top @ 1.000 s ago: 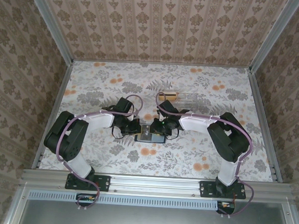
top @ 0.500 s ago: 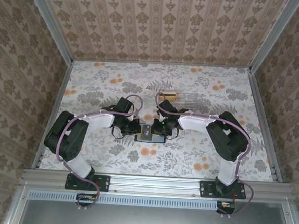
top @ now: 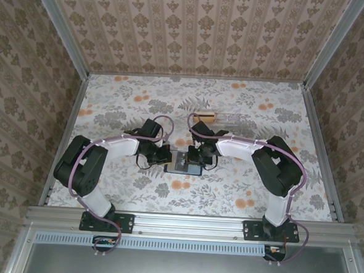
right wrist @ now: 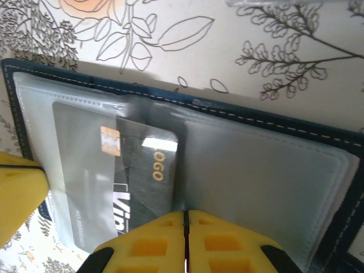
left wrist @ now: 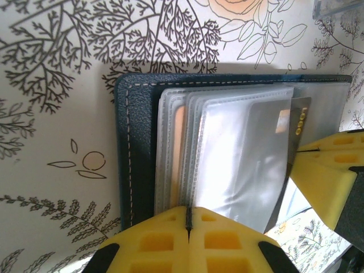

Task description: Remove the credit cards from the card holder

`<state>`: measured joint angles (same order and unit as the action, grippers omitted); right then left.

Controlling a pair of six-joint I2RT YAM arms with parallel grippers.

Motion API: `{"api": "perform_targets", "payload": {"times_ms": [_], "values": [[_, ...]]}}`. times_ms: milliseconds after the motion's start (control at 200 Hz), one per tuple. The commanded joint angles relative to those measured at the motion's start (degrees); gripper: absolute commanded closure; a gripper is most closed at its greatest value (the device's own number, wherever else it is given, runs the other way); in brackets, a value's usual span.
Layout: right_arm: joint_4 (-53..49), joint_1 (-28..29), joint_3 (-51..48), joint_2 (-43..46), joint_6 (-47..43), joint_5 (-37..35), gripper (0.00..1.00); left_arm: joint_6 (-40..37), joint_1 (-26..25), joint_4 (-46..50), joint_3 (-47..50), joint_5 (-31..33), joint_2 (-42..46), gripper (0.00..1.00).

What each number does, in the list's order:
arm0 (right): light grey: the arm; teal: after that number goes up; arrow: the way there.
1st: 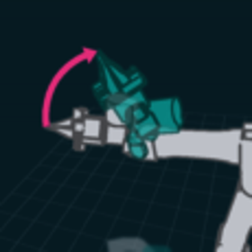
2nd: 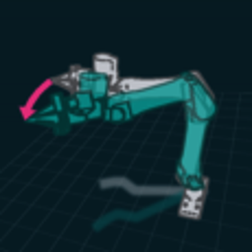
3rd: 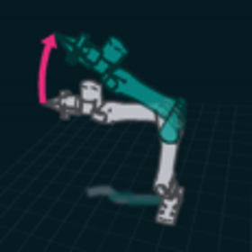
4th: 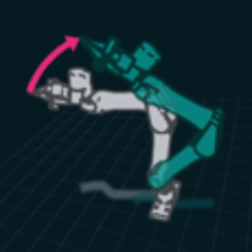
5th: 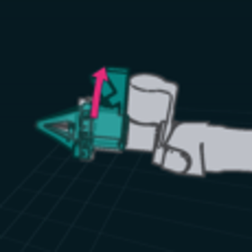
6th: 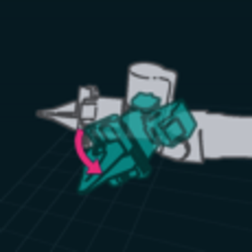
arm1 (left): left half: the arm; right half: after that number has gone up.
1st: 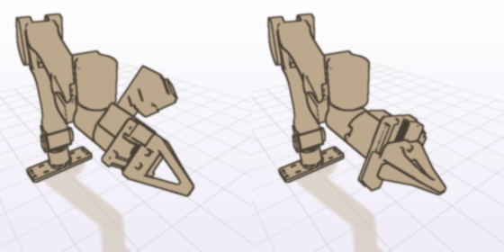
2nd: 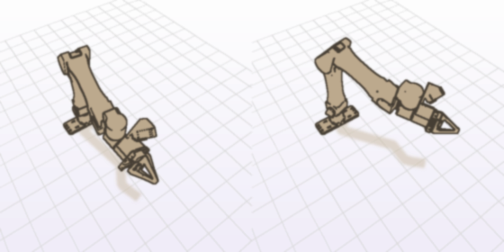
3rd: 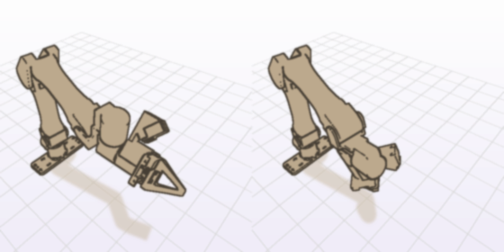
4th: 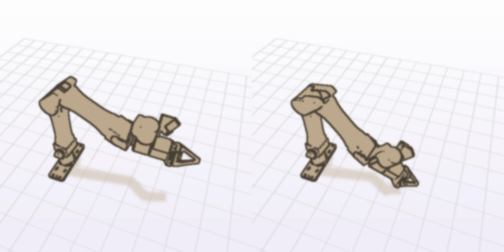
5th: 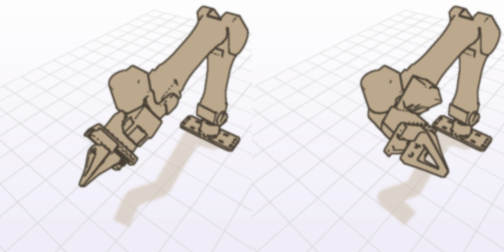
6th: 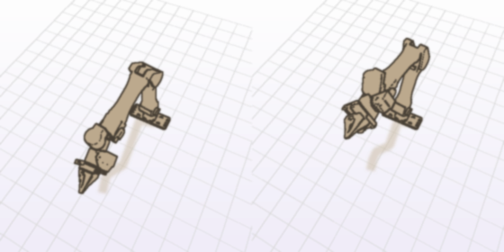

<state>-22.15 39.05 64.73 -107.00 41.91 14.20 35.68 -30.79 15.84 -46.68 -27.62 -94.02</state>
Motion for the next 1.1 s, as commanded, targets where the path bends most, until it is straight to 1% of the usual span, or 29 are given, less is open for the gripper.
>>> {"api": "perform_targets", "payload": {"times_ms": [0,195,330,470,660,780,955,1035,1095], "values": [[-3.12,0.01,-0.3,1.17,-0.76,-1.99,0.85,-0.81,-0.33,2.72,0.69,2.48,-1.66,0.96],[0.85,-0.11,-2.08,4.71,1.7,0.05,0.76,-0.61,-0.33,3.77,-0.21,2.66,0.3,0.96],[4.98,-0.64,-3.99,5.46,3.67,3.5,0.71,-0.58,-0.42,5.15,-1.55,2.91,2.27,0.95],[9.6,-0.73,-5.82,4.98,6.11,6.5,0.7,-0.44,-0.76,5.93,-2.99,2.84,3.6,0.95],[12.93,-0.82,-7.16,3.72,7.82,8.31,0.7,-0.72,-2.04,4.74,-3.93,1.87,3.66,0.95],[12.68,-0.82,-7.2,2.85,8.08,8.11,0.7,-0.54,-2.26,4.99,-3.65,2.45,2.19,0.95],[10.6,-0.82,-7.0,3.29,7.56,6.58,0.7,-0.89,-2.34,7.99,-2.77,6.05,1.64,0.95],[9.54,-0.77,-6.72,3.72,6.91,5.94,0.7,-1.17,-2.2,9.65,-2.89,7.98,2.9,0.92],[9.09,-0.81,-6.55,3.75,6.59,5.83,0.7,-1.42,-2.04,10.62,-3.22,9.16,4.23,0.84]]}}
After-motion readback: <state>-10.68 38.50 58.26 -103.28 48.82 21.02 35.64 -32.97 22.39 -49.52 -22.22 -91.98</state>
